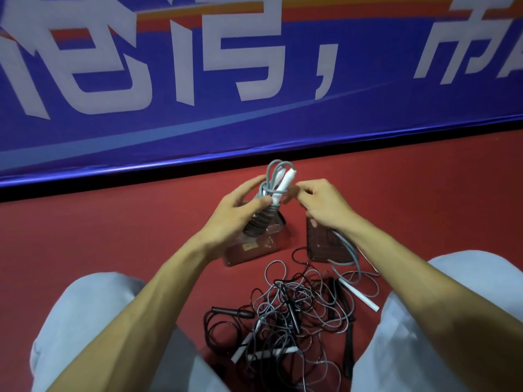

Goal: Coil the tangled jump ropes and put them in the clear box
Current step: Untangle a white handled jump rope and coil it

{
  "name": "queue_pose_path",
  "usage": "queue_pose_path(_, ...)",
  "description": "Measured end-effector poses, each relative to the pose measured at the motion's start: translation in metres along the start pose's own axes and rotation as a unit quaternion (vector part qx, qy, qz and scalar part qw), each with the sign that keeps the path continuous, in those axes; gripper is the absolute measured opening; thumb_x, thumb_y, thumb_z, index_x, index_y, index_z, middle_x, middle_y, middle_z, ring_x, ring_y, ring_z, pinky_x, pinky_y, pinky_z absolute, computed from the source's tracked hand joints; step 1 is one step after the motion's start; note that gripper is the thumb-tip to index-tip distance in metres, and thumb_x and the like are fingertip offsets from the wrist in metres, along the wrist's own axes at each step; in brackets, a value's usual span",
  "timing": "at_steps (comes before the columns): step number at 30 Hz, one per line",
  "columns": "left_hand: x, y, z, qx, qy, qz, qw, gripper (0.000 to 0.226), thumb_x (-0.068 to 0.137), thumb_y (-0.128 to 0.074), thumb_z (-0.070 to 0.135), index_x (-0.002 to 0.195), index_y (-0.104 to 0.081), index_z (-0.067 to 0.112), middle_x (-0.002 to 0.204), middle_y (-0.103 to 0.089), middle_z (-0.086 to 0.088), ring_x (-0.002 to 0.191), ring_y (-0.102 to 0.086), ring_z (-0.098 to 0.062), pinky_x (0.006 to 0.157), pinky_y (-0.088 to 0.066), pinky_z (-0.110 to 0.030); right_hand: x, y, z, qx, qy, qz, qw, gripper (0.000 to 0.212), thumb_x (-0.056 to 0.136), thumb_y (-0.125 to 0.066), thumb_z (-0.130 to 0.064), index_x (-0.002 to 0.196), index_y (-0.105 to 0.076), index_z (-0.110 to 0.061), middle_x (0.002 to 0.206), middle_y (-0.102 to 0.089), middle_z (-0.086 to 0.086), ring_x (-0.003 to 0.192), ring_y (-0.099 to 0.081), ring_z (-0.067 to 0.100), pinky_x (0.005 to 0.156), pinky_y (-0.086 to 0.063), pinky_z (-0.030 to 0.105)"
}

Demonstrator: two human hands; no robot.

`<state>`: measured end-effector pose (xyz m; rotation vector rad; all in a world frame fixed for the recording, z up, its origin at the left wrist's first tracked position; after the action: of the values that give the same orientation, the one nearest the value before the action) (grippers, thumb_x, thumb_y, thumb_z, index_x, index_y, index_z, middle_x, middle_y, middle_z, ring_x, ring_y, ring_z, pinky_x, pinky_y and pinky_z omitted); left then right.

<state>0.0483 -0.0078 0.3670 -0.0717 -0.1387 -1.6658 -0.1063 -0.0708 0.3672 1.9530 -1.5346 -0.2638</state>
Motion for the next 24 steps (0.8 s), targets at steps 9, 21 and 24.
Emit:
queue_pose_path(9, -0.005, -0.014, 0.002, -0.112, 0.086, -0.051, 0.989, 0.036, 0.090, -0.052, 0.045, 0.108, -0.062, 0.015, 0.068, -0.066, 0.002, 0.050, -0.059, -0.019, 0.052, -0.048, -0.030, -0.006, -0.007, -0.004, -0.108, 0.006, 0.001, 0.994, 0.030, 0.094, -0.052, -0.039, 0.074, -0.069, -0.023, 0.073, -0.070, 0.006, 0.073, -0.065, 0.026, 0.067, -0.049, 0.034)
queue_pose_path(21, 0.006, 0.022, -0.019, 0.021, 0.051, 0.130, 0.990, 0.005, 0.093, -0.063, 0.019, 0.095, -0.067, 0.020, 0.064, -0.065, 0.006, 0.051, -0.060, -0.005, 0.046, -0.048, -0.021, -0.013, -0.024, -0.002, -0.085, -0.011, -0.148, 0.985, 0.015, 0.093, -0.062, -0.031, 0.089, -0.066, -0.017, 0.043, -0.050, -0.012, 0.041, -0.054, 0.018, 0.044, -0.043, 0.023)
queue_pose_path(24, 0.015, 0.051, -0.030, 0.129, 0.037, 0.168, 0.977, 0.010, 0.089, -0.068, 0.030, 0.098, -0.066, 0.029, 0.075, -0.067, 0.001, 0.061, -0.060, -0.013, 0.061, -0.052, -0.032, -0.018, -0.024, -0.005, -0.122, 0.009, -0.185, 0.975, 0.014, 0.094, -0.060, -0.027, 0.095, -0.065, -0.014, 0.055, -0.054, -0.010, 0.050, -0.060, 0.022, 0.047, -0.050, 0.028)
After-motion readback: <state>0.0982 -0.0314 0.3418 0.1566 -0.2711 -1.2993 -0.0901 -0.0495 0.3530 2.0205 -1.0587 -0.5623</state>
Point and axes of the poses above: each hand's wrist, its own x-axis towards the middle knuckle, its own y-axis out of the back of the hand, z = x × y, the point moved 6 cm from there along x, towards the middle knuckle
